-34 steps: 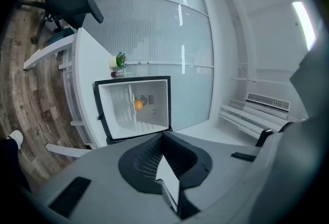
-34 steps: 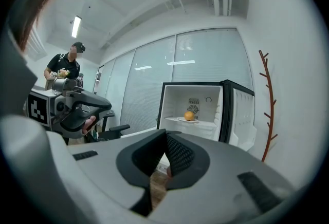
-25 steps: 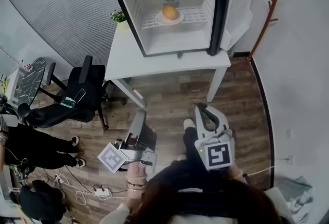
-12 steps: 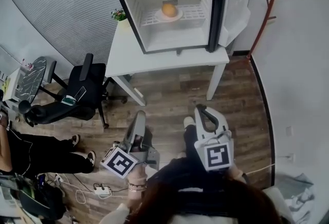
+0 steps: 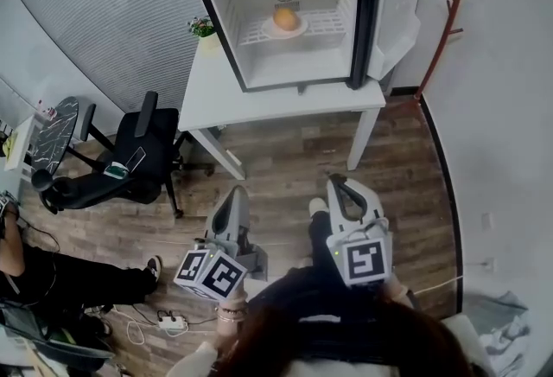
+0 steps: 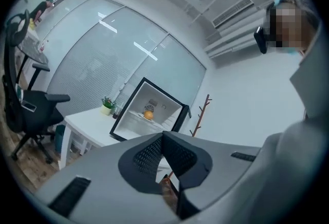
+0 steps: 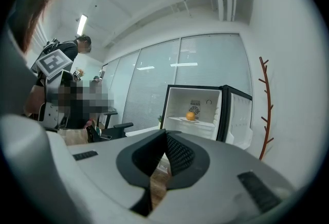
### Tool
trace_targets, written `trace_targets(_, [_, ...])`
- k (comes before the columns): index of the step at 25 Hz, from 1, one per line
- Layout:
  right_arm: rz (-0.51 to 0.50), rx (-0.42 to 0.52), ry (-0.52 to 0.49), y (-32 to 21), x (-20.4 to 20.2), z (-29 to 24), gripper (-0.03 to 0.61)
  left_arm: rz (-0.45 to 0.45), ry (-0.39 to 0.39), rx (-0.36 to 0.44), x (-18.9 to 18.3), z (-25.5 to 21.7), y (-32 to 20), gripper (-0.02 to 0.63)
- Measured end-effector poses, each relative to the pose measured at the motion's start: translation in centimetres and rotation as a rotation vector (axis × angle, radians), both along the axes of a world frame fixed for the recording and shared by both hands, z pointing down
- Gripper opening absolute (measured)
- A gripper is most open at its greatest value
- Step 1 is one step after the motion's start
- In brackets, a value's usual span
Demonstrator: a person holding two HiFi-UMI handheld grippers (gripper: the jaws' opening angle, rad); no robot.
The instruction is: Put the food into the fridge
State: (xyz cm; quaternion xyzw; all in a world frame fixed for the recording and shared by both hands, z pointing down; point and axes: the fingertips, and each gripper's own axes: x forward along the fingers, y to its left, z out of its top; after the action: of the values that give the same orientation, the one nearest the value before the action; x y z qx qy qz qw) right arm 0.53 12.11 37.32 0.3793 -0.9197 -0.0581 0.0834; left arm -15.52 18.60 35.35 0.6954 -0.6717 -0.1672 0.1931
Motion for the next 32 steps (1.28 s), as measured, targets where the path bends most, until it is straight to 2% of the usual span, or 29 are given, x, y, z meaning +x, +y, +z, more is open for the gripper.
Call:
trace_targets(3, [-0.001,-0.001,0.005,0.0,-0.1,0.1,-0.002,-0.015,-0.064,-0.016,0.0,0.3,0.0,0.000])
trace_targets(8, [0.001,-0.004,0.013,0.1,-0.2,0.3,-0.002,-0.024,-0.125,-0.034,0.0,0.7,0.1,0.000])
trace_targets(15, [-0.001,-0.007,0.028,0.2,-0.3,0.6,-0.002,-0.017,-0.140,-0.033,0.4,0.9,0.0,0.000])
trace_targets(20, [-0.002,-0.006,0.038,0.1,-0.5,0.6,-0.002,-0.020,-0.182,-0.055,0.5,1.3,-0.1,0.000])
trace_targets(32, [-0.026,-0.011,0.074,1.3,-1.8,0.7,-0.002,-0.018,-0.187,-0.089,-0.1,2.5,0.7,0.000])
